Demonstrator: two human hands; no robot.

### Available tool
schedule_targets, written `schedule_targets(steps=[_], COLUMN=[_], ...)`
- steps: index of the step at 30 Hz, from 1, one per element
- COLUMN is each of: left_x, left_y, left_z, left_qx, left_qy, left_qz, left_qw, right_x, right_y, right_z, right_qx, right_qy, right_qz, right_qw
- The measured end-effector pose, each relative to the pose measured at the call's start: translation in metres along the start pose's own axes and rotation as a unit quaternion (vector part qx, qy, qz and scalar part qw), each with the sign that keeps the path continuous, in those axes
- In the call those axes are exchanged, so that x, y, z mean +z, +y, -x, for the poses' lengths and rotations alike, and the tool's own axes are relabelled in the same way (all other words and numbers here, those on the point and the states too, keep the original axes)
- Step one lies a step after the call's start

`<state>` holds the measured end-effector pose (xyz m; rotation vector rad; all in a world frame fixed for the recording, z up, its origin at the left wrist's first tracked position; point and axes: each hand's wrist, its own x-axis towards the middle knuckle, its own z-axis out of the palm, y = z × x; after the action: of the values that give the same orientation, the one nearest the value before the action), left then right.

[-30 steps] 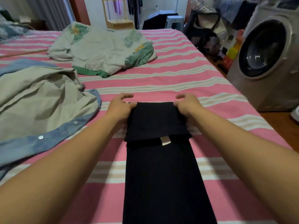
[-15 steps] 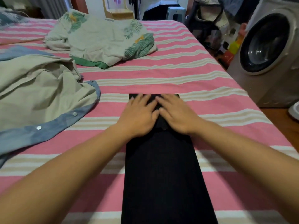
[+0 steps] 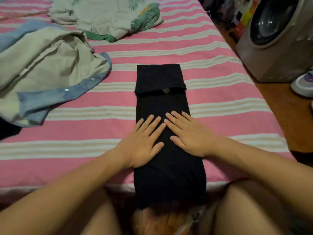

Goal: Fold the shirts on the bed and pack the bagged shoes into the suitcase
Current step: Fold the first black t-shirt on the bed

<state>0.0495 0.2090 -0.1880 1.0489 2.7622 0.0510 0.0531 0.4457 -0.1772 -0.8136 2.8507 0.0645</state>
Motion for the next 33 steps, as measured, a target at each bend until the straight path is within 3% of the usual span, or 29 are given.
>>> schedule_targets(steps=[4,7,11,16,20,23,25,28,31,33], left_x=[0.03,0.04,0.04,0.037,0.021,0.016,0.002,-0.028,-0.052,-0.051], left_y=[0.019,0.02,0.023,0.027,0.028,0.046,0.065,0.084,0.085,0.068], left_z=[0.103,0.112,0.111,0.113,0.138,0.169,0.185,0.197,0.159,0.114], left_qx=[0.134,0.144,0.134,0.113,0.161,0.226,0.22,0.116,-0.096,-0.225], left_qy=[-0.014,-0.022,0.022,0.071,0.049,-0.022,-0.055,0.014,0.131,0.134], left_qz=[-0.097,-0.2,-0.204,-0.182,-0.189,-0.113,0.087,0.407,0.64,0.722], left_qw=[0.986,0.969,0.97,0.974,0.967,0.967,0.97,0.906,0.751,0.641], right_x=[0.02,0.032,0.038,0.034,0.023,0.018,0.005,-0.013,-0.036,-0.048], right_y=[-0.047,-0.054,-0.049,-0.054,-0.05,-0.059,-0.078,-0.095,-0.085,-0.072], right_z=[0.109,0.133,0.128,0.127,0.148,0.177,0.194,0.204,0.161,0.117], right_qx=[-0.105,-0.161,-0.145,-0.132,-0.135,-0.169,-0.164,-0.054,0.133,0.252], right_qy=[-0.027,-0.028,0.007,0.034,0.005,-0.069,-0.119,-0.091,0.074,0.129], right_qz=[0.034,0.13,0.172,0.12,0.092,0.036,-0.061,-0.314,-0.488,-0.534], right_qw=[0.993,0.978,0.974,0.983,0.987,0.983,0.977,0.944,0.859,0.797])
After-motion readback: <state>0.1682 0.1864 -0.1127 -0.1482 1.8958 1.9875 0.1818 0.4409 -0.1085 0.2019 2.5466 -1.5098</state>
